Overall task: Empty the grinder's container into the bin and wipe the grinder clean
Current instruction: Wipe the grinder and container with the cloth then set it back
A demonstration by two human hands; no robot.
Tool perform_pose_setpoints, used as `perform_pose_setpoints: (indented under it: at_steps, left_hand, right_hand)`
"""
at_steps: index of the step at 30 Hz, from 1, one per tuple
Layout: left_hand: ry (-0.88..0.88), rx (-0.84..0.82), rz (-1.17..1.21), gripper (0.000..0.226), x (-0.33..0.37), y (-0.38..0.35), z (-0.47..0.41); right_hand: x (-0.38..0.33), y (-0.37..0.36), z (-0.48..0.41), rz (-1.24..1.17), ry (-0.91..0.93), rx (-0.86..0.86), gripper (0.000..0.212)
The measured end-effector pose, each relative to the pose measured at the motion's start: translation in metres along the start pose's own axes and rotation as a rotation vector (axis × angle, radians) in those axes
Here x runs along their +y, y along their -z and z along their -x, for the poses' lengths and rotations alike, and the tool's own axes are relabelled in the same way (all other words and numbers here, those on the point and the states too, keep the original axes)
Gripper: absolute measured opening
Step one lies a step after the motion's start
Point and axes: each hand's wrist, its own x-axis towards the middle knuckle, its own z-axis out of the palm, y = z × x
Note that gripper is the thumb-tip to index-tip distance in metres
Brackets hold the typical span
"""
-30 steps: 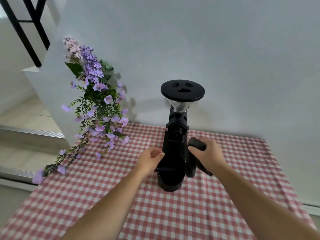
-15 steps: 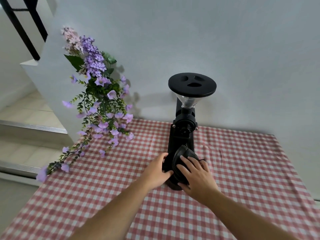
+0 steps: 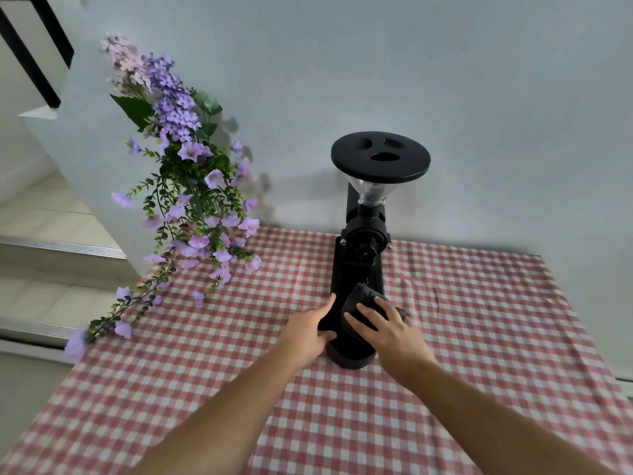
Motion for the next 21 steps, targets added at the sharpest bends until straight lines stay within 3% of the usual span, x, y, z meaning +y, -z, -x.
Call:
perform_pose_setpoints:
  at_steps: [5, 10, 12, 16, 21]
  left_hand:
    - [0.016, -0.021, -0.016, 0.071, 0.005, 0.003, 0.001]
    - [0.033, -0.021, 0.056, 0.07, 0.004, 0.006, 0.003]
    - [0.015, -0.01, 0.047, 0.067, 0.005, 0.007, 0.004]
    - [0.048, -0.041, 0.007, 0.07, 0.009, 0.007, 0.004]
    - [0.043, -0.034, 0.003, 0.072, 0.01, 0.007, 0.006]
  right_hand:
    - [0.016, 0.014, 0.006, -0.065, -0.067, 0.076, 0.067]
    - [0.0, 0.035, -0.009, -0.516, -0.362, 0.356, 0.052]
    - [-0.016, 0.037, -0.011, -0.407, -0.254, 0.296, 0.057]
    - [-0.03, 0.014, -0.001, 0.003, 0.0, -0.018, 0.072]
    - [-0.009, 0.015, 0.011, 0.159, 0.077, -0.03, 0.066]
